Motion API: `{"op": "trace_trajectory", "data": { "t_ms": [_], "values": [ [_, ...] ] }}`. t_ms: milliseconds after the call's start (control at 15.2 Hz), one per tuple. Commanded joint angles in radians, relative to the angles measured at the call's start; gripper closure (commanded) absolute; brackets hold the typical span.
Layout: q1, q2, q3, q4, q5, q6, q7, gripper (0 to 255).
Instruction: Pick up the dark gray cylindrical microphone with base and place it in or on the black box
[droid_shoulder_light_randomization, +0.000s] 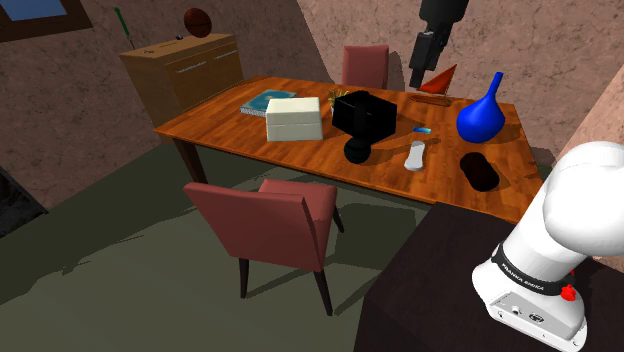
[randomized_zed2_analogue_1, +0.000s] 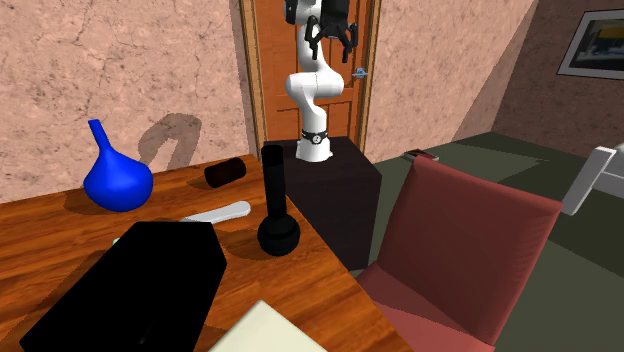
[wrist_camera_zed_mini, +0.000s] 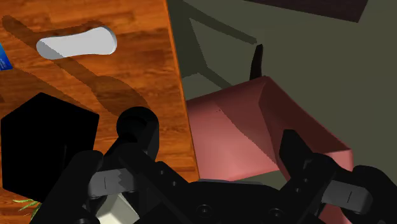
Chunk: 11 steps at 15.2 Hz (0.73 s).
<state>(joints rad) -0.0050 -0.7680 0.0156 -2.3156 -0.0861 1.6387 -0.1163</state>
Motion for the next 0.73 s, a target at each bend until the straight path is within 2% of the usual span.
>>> {"op": "trace_trajectory", "data": {
  "t_ms": [0,330,660],
  "values": [
    [0.0,0.0,0.0,0.0,0.0,0.0,0.0,0],
    [-0.008,-0.032,-0.087,-0.176,-0.042,0.233,-0.096,0],
    [-0.019,0.003,-0.188,-0.306,-0.082,0.485,-0.198,0]
  ]
}}
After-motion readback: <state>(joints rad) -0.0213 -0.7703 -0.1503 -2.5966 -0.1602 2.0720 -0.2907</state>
